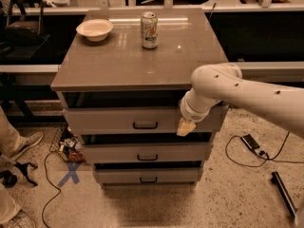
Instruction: Open top drawer
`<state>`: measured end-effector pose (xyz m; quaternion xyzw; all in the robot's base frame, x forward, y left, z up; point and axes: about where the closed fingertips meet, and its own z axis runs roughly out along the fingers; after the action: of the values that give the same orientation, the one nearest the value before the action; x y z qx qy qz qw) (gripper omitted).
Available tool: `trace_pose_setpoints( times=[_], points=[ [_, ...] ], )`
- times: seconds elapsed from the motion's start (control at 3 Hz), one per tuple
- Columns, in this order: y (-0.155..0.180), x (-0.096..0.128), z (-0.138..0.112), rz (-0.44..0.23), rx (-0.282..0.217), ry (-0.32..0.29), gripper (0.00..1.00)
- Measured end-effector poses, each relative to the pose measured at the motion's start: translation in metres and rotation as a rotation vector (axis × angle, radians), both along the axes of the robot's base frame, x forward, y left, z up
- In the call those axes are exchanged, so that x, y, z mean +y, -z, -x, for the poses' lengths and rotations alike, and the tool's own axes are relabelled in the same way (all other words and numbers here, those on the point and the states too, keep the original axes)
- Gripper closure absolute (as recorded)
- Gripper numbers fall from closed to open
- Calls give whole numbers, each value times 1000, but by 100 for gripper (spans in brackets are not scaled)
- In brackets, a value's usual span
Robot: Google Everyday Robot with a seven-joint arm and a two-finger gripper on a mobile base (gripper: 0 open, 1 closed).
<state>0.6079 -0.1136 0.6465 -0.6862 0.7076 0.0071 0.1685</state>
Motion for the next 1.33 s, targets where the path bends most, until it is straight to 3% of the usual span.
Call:
trace_pose_setpoints(
  times=[0.33, 0.67, 1.0, 1.33],
  points=[
    [-10, 0, 20, -17, -37, 17, 74],
    [-33, -14, 44, -35, -99, 49, 97],
    [-42, -20, 58, -54, -124, 58, 100],
    [-42, -20, 58, -54, -124, 58, 82]
  ],
)
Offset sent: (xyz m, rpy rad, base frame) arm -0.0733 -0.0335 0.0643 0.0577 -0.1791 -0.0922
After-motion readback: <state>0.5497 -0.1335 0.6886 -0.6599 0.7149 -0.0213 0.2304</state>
